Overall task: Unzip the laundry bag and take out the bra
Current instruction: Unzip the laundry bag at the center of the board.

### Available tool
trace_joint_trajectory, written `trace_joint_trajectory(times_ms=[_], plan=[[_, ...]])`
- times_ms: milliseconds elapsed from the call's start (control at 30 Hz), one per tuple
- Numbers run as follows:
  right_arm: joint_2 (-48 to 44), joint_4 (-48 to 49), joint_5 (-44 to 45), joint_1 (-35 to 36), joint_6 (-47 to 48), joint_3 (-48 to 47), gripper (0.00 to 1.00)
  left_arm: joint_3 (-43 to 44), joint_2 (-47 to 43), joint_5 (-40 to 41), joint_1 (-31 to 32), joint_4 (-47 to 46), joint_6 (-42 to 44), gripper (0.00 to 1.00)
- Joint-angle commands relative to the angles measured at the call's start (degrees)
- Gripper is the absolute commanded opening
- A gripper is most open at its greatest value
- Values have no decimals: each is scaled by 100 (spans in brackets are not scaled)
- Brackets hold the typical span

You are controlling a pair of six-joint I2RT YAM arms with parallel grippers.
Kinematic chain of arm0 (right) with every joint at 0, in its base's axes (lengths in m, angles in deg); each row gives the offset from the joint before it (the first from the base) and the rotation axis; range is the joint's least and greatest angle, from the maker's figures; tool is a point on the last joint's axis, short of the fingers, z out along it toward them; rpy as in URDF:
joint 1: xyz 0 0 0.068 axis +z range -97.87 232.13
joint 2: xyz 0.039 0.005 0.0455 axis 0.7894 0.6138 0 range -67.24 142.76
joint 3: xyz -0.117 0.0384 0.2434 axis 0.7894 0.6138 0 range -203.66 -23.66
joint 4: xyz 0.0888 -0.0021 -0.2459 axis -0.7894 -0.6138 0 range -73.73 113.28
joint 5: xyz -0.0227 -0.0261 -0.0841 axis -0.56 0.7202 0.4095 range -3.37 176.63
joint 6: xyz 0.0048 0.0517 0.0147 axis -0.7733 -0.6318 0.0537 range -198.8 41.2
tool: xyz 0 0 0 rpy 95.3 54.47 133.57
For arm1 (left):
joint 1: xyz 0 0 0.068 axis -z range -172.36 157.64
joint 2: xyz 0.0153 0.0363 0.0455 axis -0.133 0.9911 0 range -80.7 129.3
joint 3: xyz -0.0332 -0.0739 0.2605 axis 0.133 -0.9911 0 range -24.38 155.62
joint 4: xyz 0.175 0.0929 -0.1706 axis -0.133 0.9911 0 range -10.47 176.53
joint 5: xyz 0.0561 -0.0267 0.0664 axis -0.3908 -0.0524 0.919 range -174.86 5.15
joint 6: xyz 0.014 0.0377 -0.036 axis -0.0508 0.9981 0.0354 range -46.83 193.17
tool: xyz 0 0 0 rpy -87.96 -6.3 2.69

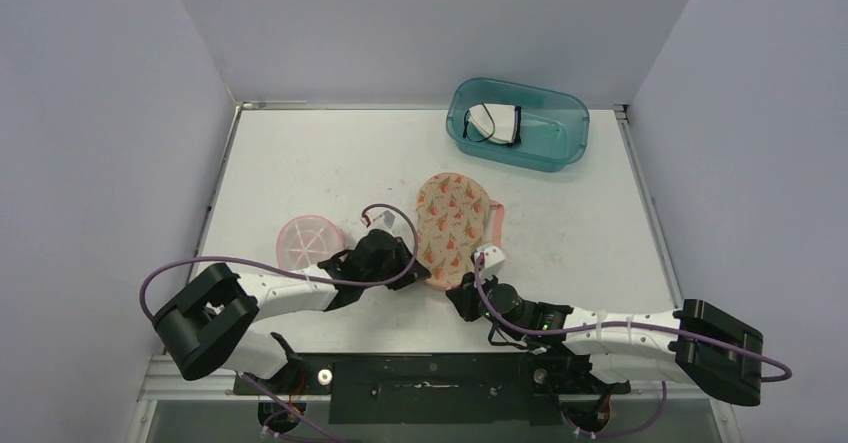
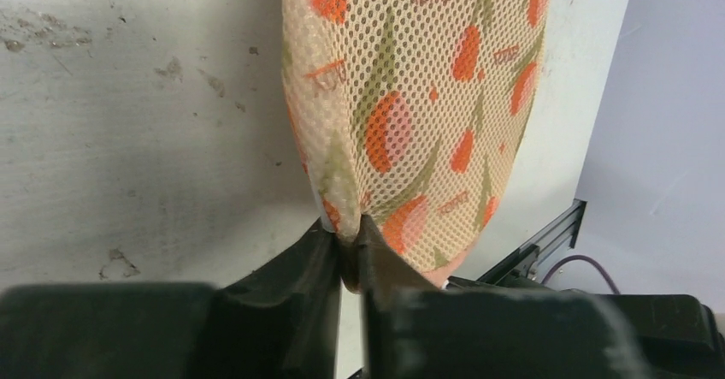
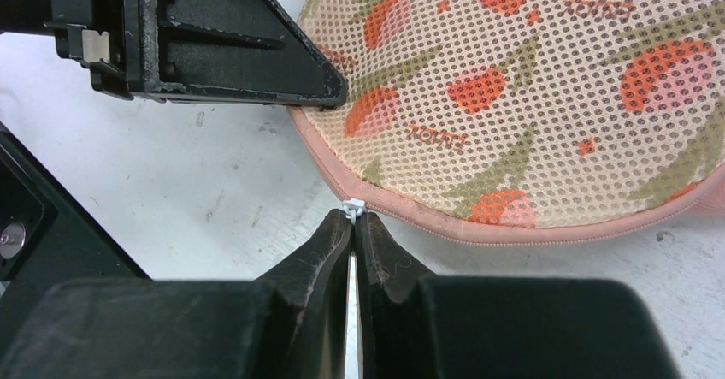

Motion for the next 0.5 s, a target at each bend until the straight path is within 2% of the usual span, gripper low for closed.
trace_joint_trajectory(times_ms=[0, 100, 167, 233, 300, 467], plan=[[34, 213, 56, 34, -13, 23, 5, 184, 101, 109, -195, 166, 392, 20], [89, 327, 4, 34, -13, -15, 5, 78, -65, 9, -153, 154, 274, 65], [159, 406, -48, 36, -13, -53, 5, -35, -257, 4, -101, 264, 136, 81], [258, 514, -129, 34, -6, -107, 5, -199, -477, 16, -39, 361, -36, 91], [388, 636, -234, 34, -8, -137, 5, -375, -718, 33, 62, 431, -230, 95], [733, 962, -436, 56, 33, -258, 5, -643, -1230, 259, 432, 522, -698, 96]])
